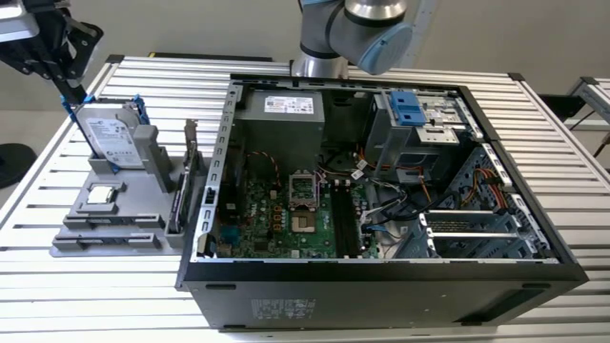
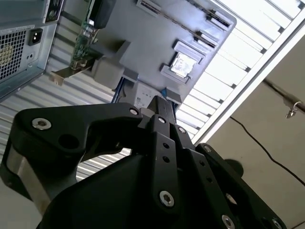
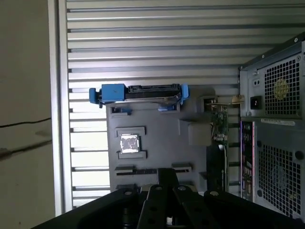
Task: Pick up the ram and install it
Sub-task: 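Reach for the ram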
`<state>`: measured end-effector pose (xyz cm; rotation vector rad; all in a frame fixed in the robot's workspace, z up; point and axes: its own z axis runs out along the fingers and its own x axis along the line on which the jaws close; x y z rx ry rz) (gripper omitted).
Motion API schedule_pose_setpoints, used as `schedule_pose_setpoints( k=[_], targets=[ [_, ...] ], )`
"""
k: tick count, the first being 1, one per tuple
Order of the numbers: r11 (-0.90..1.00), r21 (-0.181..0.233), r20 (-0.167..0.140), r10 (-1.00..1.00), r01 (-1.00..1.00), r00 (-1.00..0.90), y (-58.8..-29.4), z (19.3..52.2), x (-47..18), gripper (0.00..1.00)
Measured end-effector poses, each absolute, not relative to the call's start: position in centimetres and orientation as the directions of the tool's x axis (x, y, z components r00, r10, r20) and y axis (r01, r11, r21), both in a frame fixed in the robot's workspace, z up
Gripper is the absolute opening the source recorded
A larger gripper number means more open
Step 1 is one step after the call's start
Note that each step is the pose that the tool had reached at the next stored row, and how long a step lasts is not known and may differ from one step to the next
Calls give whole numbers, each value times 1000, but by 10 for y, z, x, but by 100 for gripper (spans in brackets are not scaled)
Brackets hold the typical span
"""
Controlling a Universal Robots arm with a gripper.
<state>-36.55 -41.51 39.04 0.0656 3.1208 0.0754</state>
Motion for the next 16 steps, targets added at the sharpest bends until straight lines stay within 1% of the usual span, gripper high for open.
schedule_pose_setpoints(
  k=[16],
  targets=[
    [999,49,-18,16,15,-1000,-435,390,-365,0]
  ],
)
